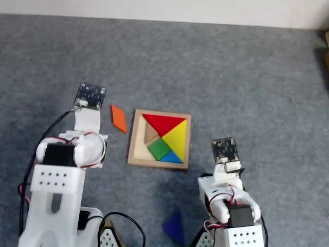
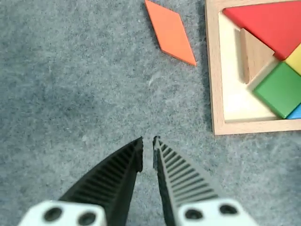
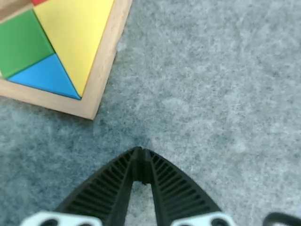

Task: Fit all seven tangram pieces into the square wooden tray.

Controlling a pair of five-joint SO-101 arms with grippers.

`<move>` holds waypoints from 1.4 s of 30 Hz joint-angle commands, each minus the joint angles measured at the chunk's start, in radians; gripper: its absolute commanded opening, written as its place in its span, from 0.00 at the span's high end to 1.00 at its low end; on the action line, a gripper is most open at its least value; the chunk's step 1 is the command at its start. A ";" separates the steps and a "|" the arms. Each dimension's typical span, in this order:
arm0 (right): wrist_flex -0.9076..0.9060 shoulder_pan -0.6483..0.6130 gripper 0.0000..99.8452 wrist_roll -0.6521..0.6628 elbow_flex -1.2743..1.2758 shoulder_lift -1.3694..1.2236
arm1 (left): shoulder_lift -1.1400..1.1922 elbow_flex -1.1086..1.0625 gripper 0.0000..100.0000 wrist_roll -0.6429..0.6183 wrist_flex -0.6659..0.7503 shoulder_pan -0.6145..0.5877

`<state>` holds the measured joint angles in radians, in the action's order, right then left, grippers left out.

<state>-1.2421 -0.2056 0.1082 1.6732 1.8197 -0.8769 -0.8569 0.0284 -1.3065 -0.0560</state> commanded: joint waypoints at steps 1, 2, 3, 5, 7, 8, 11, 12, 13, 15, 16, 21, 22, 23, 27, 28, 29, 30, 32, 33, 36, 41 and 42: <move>-0.007 0.012 0.99 -0.003 0.114 0.015 | -0.054 0.002 0.93 -0.006 0.000 -0.010; -0.007 0.012 0.99 -0.003 0.114 0.015 | -0.051 0.005 0.90 -0.006 0.000 -0.010; -0.007 0.012 0.99 -0.003 0.114 0.015 | -0.045 0.015 0.86 -0.006 0.000 -0.010; -0.007 0.012 0.99 -0.003 0.114 0.015 | -0.025 0.031 0.77 -0.008 -0.003 -0.012; -0.007 0.012 0.99 -0.003 0.114 0.015 | 0.008 0.058 0.72 -0.008 -0.002 -0.013; -0.007 0.012 0.99 -0.003 0.114 0.015 | 0.033 0.076 0.72 -0.008 0.003 -0.018; -0.007 0.012 0.99 -0.003 0.114 0.015 | 0.143 0.160 0.73 -0.008 0.014 -0.033; -0.007 0.012 0.99 -0.003 0.114 0.015 | 0.189 0.193 0.73 -0.008 0.018 -0.033; -0.007 0.012 0.99 -0.003 0.114 0.015 | 0.240 0.228 0.73 -0.011 0.017 -0.033; -0.007 0.012 0.99 -0.003 0.114 0.015 | 0.329 0.282 0.73 -0.014 0.012 -0.033; -0.007 0.012 0.99 -0.003 0.114 0.015 | 0.366 0.302 0.73 -0.014 0.012 -0.033; -0.007 0.012 0.99 -0.003 0.114 0.015 | 0.430 0.340 0.73 -0.014 0.017 -0.071; -0.007 0.012 0.99 -0.003 0.114 0.015 | 0.430 0.344 0.73 -0.014 0.018 -0.088; -0.007 0.012 0.99 -0.003 0.114 0.015 | 0.430 0.352 0.73 -0.014 0.025 -0.110; -0.007 0.012 0.99 -0.003 0.114 0.015 | 0.430 0.361 0.73 -0.014 0.057 -0.209; -0.007 0.012 0.99 -0.003 0.114 0.015 | 0.430 0.361 0.73 -0.012 0.061 -0.234; -0.007 0.012 0.99 -0.003 0.114 0.015 | 0.432 0.361 0.73 -0.009 0.061 -0.255; -0.007 0.012 0.99 -0.003 0.114 0.015 | 0.432 0.361 0.73 -0.009 0.061 -0.272; -0.007 0.012 0.99 -0.003 0.114 0.015 | 0.432 0.357 0.73 -0.008 0.072 -0.297; -0.007 0.012 0.99 -0.003 0.114 0.015 | 0.432 0.355 0.73 -0.008 0.075 -0.303; -0.007 0.012 0.99 -0.003 0.114 0.015 | 0.435 0.355 0.72 -0.008 0.094 -0.298; -0.007 0.012 0.99 -0.003 0.114 0.015 | 0.441 0.355 0.72 -0.011 0.160 -0.274; -0.007 0.012 0.99 -0.003 0.114 0.015 | 0.441 0.355 0.72 -0.011 0.166 -0.265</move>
<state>-1.2421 -0.2056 0.1082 1.6732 1.8197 -0.4335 -0.5455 0.0284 -1.1868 -0.3399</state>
